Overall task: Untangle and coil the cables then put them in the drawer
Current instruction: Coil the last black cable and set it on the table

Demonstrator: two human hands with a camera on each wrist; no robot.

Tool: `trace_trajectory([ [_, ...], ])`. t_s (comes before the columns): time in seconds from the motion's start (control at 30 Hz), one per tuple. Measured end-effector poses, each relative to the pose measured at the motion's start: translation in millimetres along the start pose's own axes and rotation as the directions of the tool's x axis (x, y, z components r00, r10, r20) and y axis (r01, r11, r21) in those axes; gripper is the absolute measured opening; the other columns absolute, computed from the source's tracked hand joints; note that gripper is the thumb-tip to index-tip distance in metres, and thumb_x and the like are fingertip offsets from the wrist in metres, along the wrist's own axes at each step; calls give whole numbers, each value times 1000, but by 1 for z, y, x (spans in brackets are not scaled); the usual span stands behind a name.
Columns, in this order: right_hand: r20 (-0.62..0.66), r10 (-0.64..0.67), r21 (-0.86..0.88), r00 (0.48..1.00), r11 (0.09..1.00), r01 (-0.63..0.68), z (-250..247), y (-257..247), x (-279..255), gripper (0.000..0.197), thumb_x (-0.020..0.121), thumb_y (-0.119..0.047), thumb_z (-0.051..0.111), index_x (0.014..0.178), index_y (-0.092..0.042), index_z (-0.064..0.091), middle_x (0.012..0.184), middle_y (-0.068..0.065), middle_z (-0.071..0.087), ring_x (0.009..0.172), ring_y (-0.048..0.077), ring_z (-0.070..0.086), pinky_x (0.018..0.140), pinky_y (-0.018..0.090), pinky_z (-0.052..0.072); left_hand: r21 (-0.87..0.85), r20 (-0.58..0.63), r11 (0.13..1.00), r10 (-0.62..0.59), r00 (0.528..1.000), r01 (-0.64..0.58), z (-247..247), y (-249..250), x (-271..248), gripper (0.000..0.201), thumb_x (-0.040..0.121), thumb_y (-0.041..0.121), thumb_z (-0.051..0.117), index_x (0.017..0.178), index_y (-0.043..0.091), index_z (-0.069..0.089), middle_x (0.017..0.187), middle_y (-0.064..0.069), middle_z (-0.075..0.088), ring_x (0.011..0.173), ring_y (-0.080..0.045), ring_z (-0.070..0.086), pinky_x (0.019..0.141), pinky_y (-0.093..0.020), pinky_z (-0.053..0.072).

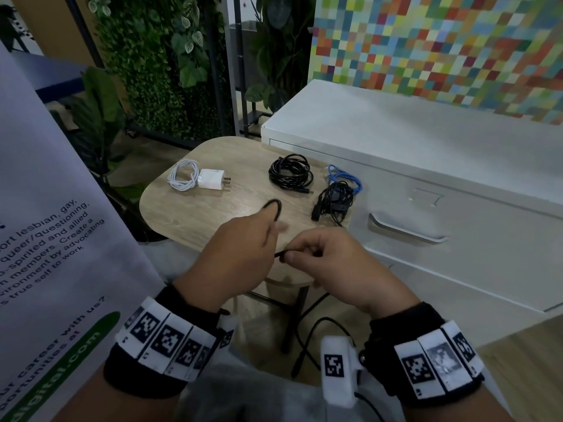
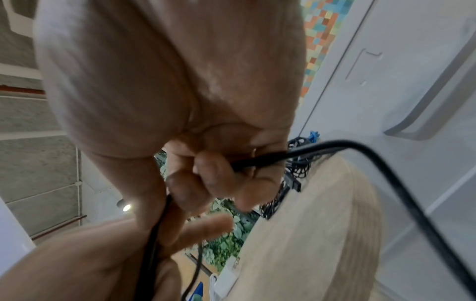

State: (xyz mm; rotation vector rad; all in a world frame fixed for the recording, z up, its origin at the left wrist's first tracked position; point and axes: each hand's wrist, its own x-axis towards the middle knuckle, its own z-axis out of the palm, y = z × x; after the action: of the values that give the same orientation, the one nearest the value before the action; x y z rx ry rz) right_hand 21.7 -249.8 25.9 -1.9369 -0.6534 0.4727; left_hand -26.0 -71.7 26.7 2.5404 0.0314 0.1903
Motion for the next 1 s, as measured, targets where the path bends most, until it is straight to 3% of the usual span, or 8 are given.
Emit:
trace_trajectory([
  [0.17,-104,-94,33,990,995,98,-17,-1,-4,8,82,-19,86,79,-16,79,59,-10,63,57,4,53,61,25,43,-435,255,891,-17,967,130,-4,0,-3,34,101,30,47,85,15,73,56,1,59,54,-17,53,59,-32,46],
  [0.33,-275,-152,29,949,986,166,-43,3,-8,7,81,-19,86,77,-23,82,71,0,75,67,12,67,69,32,55,-740,290,612,-83,953,279,-11,0,-11,41,108,23,39,76,8,60,56,-4,27,51,-15,19,48,-27,16],
  [0.43,-322,-142,42,936,986,164,-43,8,-8,5,86,-19,81,81,-21,83,68,0,74,62,8,66,64,21,53,-881,307,380,8,952,281,-13,1,-12,32,107,25,42,80,11,54,55,0,23,46,-11,14,45,-27,9],
  [0.6,-305,-39,42,951,998,54,-25,18,-2,45,88,-55,65,69,-15,74,49,-1,41,45,22,47,48,33,45,-951,306,88,94,947,298,-15,18,-16,29,101,34,42,81,16,52,52,7,27,38,-14,33,42,-23,27],
  [0.73,-240,-42,34,970,998,52,-8,30,6,41,105,-46,50,75,-23,65,53,-12,42,47,7,38,51,28,35,-981,192,-33,42,980,194,-14,30,-18,23,100,32,37,89,14,45,55,2,51,56,-23,68,49,-24,47],
  [0.8,-180,-83,-89,980,994,67,-1,33,7,34,109,-40,44,81,-32,60,60,-18,51,55,2,45,58,28,36,-990,123,-66,25,992,124,-13,30,-14,22,101,32,36,92,15,45,84,-6,76,82,-25,77,56,-25,56],
  [0.9,-45,-73,-264,996,963,59,10,28,5,24,109,-38,41,94,-33,57,77,-16,62,72,4,56,70,37,47,-1000,5,-1,-5,1000,5,-6,31,-8,19,111,22,29,103,10,41,129,-18,71,120,-30,70,93,-33,60],
  [1.0,65,-28,-435,998,899,53,21,13,2,18,109,-38,38,107,-31,55,91,-3,68,80,18,62,75,45,52,-967,-76,247,-47,996,-62,2,27,-8,24,112,26,35,117,7,50,137,-11,67,136,-20,58,118,-42,42],
])
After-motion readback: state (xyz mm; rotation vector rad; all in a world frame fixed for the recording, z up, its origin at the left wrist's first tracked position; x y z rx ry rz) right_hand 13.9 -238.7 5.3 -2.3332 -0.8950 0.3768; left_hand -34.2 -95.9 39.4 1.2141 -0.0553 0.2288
